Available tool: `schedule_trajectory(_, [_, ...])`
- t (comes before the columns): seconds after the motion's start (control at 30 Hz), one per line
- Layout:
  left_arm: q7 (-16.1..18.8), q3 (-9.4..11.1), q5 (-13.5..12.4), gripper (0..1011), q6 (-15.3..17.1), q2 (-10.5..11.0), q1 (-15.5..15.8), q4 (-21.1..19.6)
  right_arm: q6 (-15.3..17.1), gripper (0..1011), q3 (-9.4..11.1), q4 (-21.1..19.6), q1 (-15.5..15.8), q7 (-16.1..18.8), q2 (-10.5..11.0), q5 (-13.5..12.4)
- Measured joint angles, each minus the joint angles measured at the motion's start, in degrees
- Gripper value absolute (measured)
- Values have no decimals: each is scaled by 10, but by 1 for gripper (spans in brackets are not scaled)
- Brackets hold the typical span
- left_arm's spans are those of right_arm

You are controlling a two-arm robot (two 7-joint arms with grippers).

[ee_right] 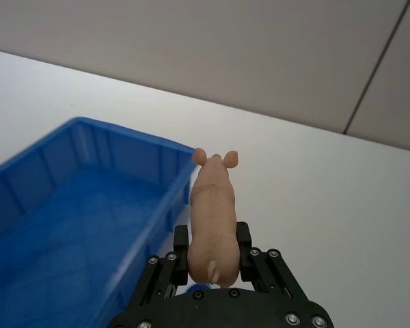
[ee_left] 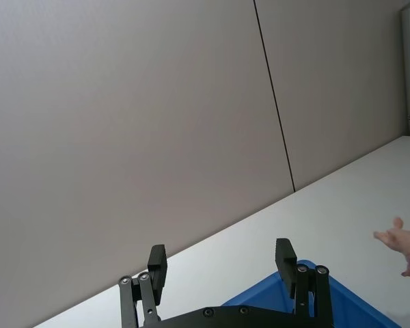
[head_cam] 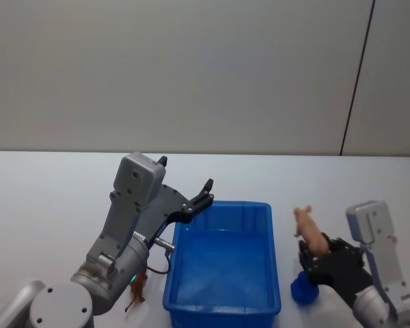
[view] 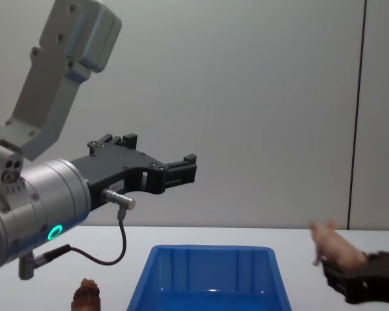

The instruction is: Pick up the two dolls from the table and place them into the box.

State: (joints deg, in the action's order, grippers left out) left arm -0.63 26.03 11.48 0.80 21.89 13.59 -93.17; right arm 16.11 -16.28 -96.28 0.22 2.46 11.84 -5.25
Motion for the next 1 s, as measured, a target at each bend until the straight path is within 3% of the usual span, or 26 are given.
schedule_trajectory(0.5, [0,0,0,1001,0,0,0,0,-20,383,-18,18,-39,106,-24,5])
schedule_trajectory(0.6, [0,0,0,1001,0,0,0,0,-21,439,-22,30,-50,130,-33,6])
schedule_trajectory(0.7, [0,0,0,1001,0,0,0,0,-21,586,-28,46,-65,153,-43,6])
schedule_trajectory(0.73, [0,0,0,1001,0,0,0,0,-21,586,-29,51,-69,158,-46,6])
schedule_trajectory(0.83, [0,0,0,1001,0,0,0,0,-19,709,-34,68,-83,177,-56,7])
schedule_trajectory(1.0, [0,0,0,1001,0,0,0,0,-18,841,-38,83,-93,183,-65,6])
